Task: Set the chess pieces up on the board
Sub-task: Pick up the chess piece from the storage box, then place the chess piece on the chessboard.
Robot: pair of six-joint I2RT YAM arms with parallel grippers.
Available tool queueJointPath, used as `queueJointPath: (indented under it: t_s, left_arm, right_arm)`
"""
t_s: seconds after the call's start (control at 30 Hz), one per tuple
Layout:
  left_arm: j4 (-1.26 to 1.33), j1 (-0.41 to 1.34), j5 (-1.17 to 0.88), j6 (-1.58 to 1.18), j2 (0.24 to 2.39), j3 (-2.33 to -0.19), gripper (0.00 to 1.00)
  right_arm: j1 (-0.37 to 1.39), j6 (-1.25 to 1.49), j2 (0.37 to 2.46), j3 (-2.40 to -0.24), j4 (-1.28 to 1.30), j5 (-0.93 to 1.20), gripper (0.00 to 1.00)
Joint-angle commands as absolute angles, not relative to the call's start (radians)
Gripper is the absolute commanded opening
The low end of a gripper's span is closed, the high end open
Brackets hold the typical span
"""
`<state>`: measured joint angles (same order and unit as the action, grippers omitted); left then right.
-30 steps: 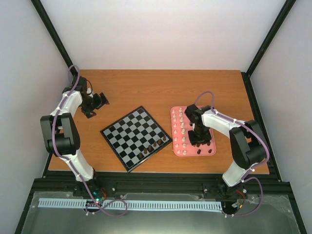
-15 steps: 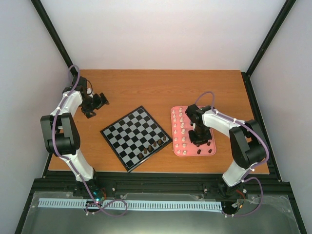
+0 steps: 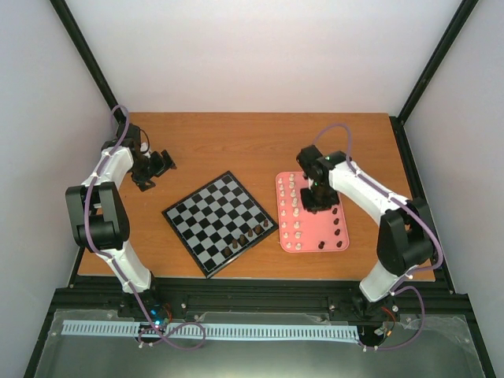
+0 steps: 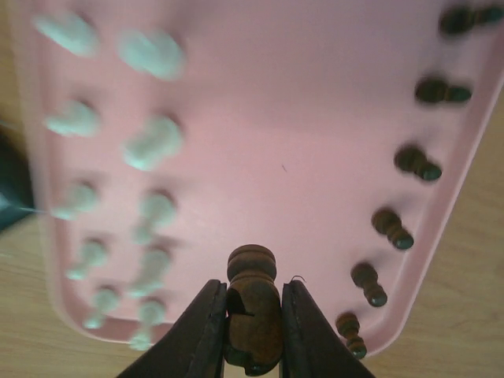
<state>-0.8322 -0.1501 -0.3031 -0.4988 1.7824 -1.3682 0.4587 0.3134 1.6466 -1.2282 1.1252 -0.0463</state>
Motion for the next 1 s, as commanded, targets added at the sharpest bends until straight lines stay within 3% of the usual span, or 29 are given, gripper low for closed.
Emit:
queueJointPath:
  t_s: [0.0,0.37,0.63,0.97]
  left_arm:
    - [-0.839,-0.146,-0.299,-0.477,1.759,-1.383,1.0]
    - [-0.846,-0.145,-0.282,-0.476,1.741,-1.384,1.0]
    - [-0.83,-0.146,-0.284,-0.483,1.729,-1.37,1.0]
    - [-0.827,-0.145,-0.291,-0.49,1.727,-1.384,1.0]
  right_arm:
    - [0.556,0.332,1.654,-1.434,1.233,-0.051,0.05]
    - [1.023,0.324,2.096,-2.093,1.435,0.036,0.05]
    - [1.173,0.297,2.245,-2.217,1.494,0.108,0.05]
    - [1.238,0.305,2.315,-2.227,1.475,0.132,0.05]
